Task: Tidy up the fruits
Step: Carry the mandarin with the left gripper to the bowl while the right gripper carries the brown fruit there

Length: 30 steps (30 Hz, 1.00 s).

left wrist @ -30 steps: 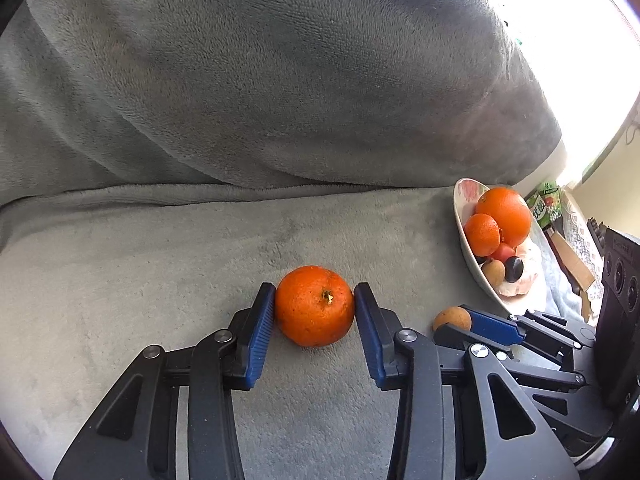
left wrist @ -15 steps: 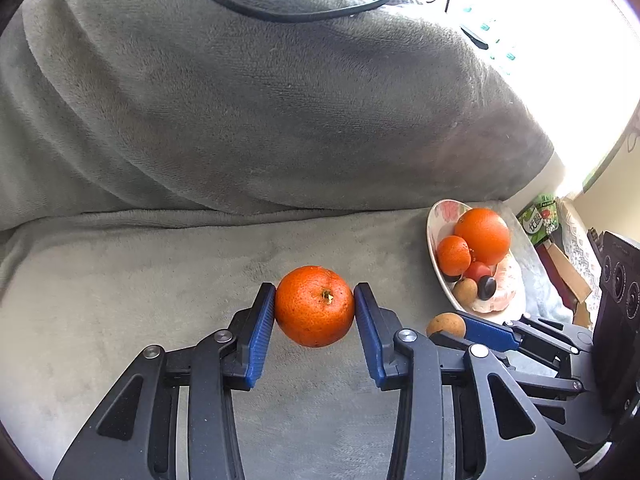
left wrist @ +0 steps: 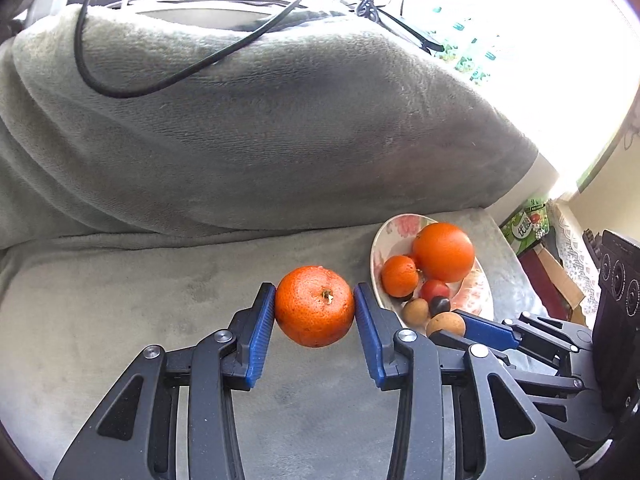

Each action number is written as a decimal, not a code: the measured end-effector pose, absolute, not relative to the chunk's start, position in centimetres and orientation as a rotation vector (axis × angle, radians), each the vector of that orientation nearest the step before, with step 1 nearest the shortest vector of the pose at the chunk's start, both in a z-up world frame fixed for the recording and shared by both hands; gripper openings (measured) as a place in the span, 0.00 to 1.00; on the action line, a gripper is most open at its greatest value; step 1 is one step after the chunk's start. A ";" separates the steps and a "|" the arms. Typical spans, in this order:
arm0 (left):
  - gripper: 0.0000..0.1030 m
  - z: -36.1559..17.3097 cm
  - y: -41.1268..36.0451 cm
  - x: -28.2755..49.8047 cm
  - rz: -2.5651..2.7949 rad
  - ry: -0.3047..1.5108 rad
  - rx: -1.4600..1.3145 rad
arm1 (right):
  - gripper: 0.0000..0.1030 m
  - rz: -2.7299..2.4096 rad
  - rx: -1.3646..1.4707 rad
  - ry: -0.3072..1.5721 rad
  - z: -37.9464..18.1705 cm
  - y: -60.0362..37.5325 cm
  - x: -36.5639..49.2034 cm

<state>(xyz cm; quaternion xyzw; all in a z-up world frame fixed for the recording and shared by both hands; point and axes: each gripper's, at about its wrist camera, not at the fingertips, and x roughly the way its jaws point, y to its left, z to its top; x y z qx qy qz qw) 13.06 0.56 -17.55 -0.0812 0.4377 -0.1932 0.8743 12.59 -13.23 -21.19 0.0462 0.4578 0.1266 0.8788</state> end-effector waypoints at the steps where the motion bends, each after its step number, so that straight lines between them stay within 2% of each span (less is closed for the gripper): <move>1: 0.37 -17.4 0.3 13.1 -0.405 0.914 -0.169 | 0.27 0.262 0.098 0.954 -21.2 -13.5 12.7; 30: 0.37 -16.5 -9.2 16.3 -0.485 0.946 -0.122 | 0.27 0.214 0.135 0.975 -20.9 -22.0 12.1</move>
